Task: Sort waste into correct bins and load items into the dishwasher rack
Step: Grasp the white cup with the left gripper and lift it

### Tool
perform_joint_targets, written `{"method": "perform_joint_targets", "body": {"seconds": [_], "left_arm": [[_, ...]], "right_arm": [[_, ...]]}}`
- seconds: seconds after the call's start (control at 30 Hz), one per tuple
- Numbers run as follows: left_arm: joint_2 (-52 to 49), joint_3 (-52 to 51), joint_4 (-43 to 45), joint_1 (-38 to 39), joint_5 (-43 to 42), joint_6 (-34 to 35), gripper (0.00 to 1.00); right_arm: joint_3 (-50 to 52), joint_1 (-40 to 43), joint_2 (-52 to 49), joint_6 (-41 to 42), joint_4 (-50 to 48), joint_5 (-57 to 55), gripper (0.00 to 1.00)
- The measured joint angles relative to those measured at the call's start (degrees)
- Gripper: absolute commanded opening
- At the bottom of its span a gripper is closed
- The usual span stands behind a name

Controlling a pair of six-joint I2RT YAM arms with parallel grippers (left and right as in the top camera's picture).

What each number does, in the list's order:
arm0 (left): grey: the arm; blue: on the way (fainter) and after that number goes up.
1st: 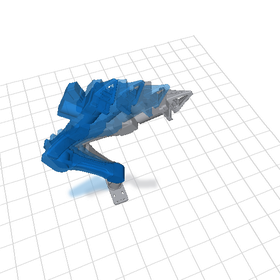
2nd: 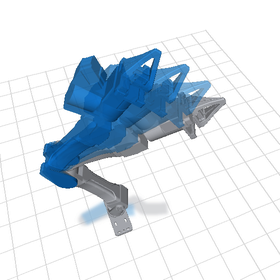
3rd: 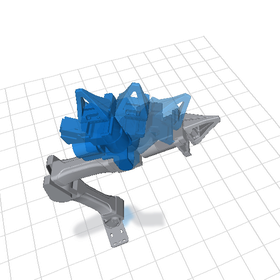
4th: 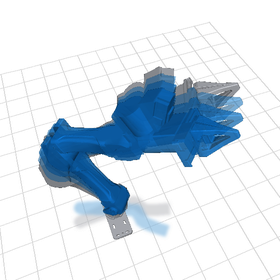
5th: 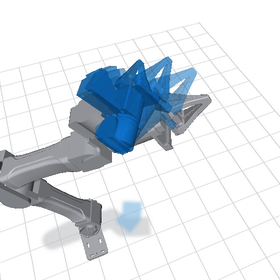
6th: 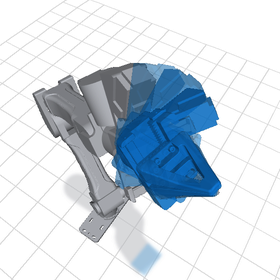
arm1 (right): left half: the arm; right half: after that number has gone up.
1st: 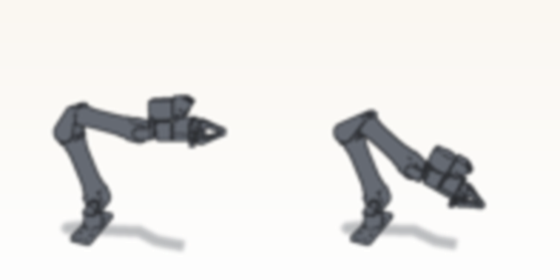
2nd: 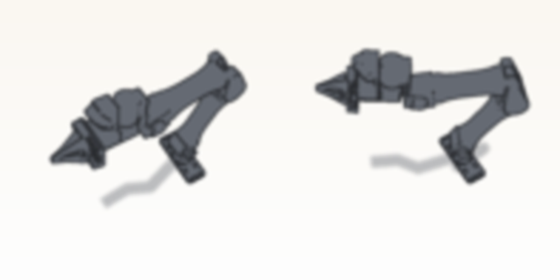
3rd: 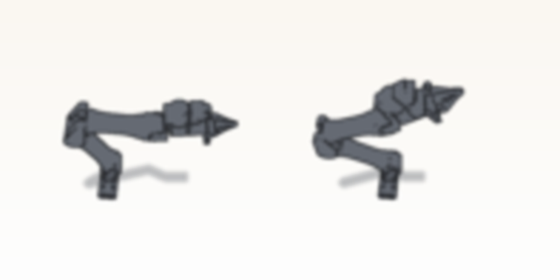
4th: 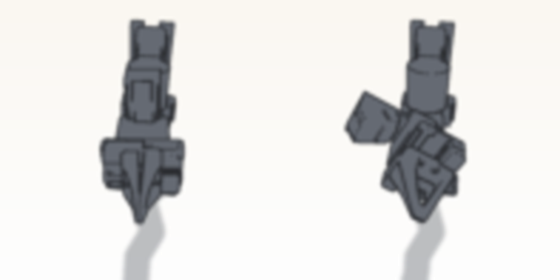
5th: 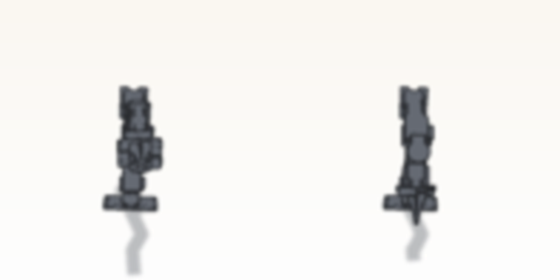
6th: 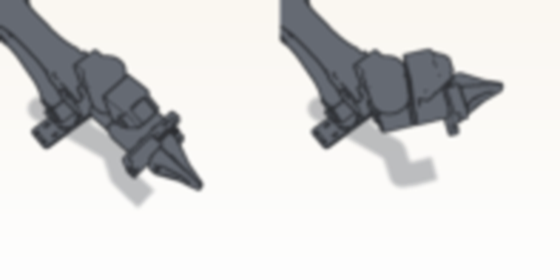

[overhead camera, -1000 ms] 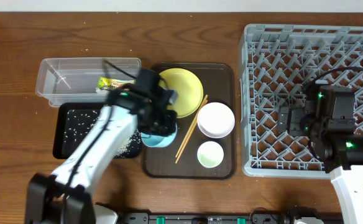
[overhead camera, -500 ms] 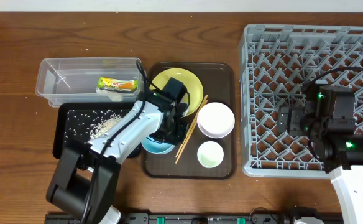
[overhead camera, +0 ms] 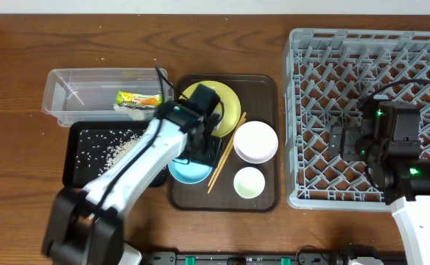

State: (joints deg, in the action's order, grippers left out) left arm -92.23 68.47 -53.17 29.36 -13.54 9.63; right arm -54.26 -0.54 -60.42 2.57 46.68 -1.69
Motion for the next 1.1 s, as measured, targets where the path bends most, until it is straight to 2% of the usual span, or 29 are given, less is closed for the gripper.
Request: {"method": "perform_joint_targets", "body": {"seconds": [0.13,0.37,0.57,0.7,0.8,0.93,1.0,1.1], "left_arm": [[4.6,1.0,-0.2,0.7,-0.4,0.0,0.68],[4.2,0.2,0.4,6.3,-4.4,0.0,0.68],[0.7,-0.1,0.8,12.4,-4.6,0.0,0.68],[-3.3,-0.2,2.3,13.9,-4.1,0.4,0.64],[-6.5,-0.4,3.4,14.1,-4.0,1.0,0.45],[-9.4,-0.5,4.6,14.2,-4.0,1.5,0.13],[-9.6,-0.5,4.7,14.2,-3.8,1.6,0.06],[-9.4,-0.5,4.5,14.1,-3.7,1.4,0.06]], "right_arm": [[0.0,0.0,0.0,0.0,0.0,0.0,0.99],[0.0,0.0,0.0,0.0,0.0,0.0,0.99],[0.0,0.0,0.0,0.0,0.3,0.0,0.99],[0.0,0.0,0.0,0.0,0.3,0.0,0.99],[0.0,0.0,0.0,0.0,0.6,0.0,0.99],[0.0,0.0,0.0,0.0,0.8,0.0,0.99],[0.0,0.0,0.0,0.0,0.9,0.0,0.99],[0.0,0.0,0.0,0.0,0.9,0.0,0.99]]}}
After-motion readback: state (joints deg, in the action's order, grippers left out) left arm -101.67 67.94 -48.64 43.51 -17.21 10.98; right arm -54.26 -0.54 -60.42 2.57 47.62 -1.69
